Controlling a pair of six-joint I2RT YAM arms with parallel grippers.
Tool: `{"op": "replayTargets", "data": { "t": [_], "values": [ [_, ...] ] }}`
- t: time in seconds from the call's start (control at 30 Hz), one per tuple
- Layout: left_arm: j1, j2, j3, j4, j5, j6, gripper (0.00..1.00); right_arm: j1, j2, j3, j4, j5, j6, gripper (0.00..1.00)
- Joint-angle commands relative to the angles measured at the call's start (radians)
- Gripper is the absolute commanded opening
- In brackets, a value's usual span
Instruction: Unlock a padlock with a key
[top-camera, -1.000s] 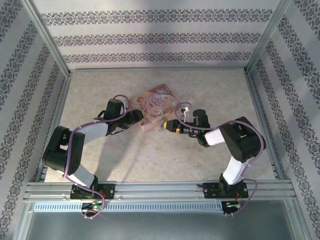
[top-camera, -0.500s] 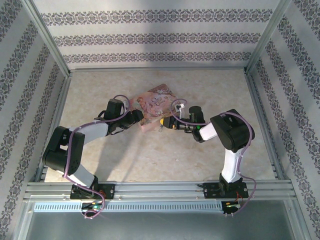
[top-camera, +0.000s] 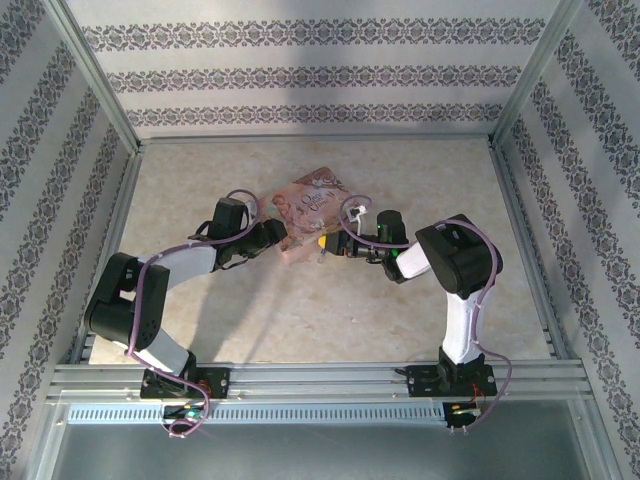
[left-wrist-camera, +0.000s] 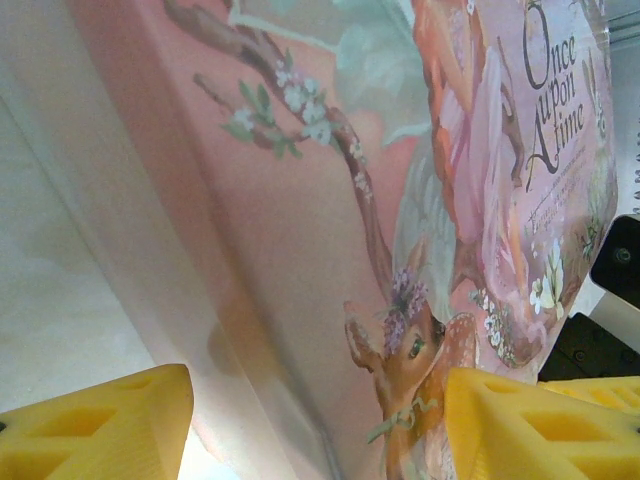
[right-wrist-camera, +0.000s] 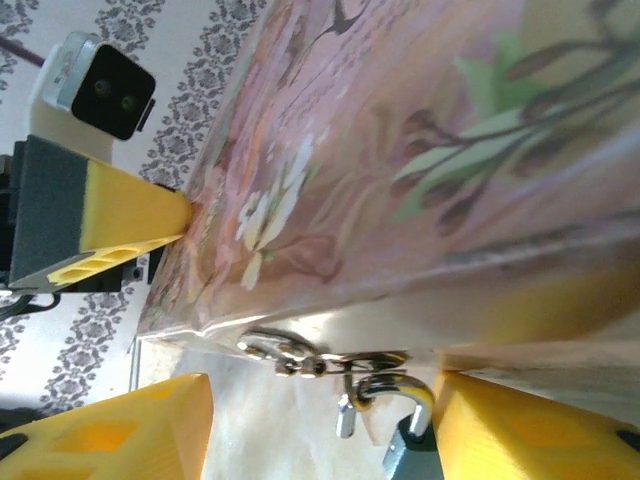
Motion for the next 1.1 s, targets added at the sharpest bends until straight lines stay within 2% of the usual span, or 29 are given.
{"op": "replayTargets", "data": {
  "t": [0.0,0.33,1.07],
  "values": [
    [-0.015,0.002,-0.029,-0.088,-0.032,-0.002,0.66,0.016,0.005,0.004,0.083,-0.059,0.017,0.58],
    [-0.015,-0.003,-0.031,-0.090,-0.033,-0.001,0.66,0.010,0.001,-0.029,0.121,-0.067,0.035,0.47],
    [-0.016,-0.010,-0.030,-0.097,-0.038,-0.002,0.66,-0.010,-0.015,-0.078,0.136,-0.073,0.035,0.29]
  ]
}}
